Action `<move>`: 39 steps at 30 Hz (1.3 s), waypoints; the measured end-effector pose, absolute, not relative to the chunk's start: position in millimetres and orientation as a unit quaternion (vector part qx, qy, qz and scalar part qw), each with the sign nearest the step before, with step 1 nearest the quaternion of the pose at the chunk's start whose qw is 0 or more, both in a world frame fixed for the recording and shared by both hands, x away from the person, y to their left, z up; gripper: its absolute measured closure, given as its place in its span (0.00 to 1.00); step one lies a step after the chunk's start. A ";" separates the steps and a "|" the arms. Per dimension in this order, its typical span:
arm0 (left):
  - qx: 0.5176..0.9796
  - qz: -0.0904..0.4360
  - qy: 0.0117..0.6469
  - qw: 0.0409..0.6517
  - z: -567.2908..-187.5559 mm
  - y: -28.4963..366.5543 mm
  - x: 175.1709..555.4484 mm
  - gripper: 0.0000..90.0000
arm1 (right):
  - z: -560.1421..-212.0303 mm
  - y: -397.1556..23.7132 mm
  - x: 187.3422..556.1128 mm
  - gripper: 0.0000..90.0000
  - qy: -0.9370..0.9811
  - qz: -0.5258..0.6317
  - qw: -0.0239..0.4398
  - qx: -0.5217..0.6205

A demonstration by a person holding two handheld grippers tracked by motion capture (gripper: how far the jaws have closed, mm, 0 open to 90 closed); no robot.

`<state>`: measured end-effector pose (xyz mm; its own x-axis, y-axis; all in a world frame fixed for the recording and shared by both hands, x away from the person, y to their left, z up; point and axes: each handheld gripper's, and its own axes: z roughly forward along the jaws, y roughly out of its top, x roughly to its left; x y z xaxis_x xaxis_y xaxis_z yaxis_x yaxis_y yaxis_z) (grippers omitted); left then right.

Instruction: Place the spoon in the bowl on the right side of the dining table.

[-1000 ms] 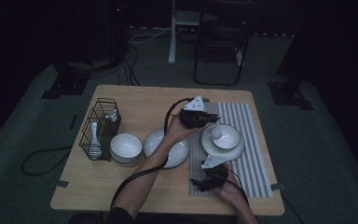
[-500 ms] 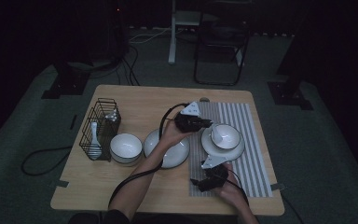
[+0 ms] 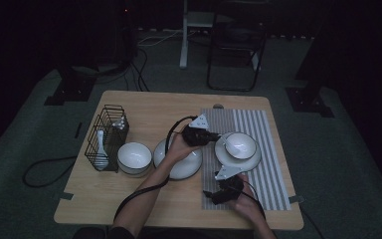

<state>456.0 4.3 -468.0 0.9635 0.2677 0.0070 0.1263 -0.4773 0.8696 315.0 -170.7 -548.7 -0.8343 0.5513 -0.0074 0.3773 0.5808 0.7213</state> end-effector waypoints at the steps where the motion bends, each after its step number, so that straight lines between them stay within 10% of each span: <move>1: 0.857 0.070 0.116 0.497 -469.4 4.5 456.0 0.96 | -548.7 -170.7 315.0 0.14 0.881 0.375 0.116 0.263; 39: 0.872 0.053 0.135 0.468 -477.7 19.1 455.2 0.82 | -548.6 -170.6 314.9 0.14 0.881 0.375 0.116 0.264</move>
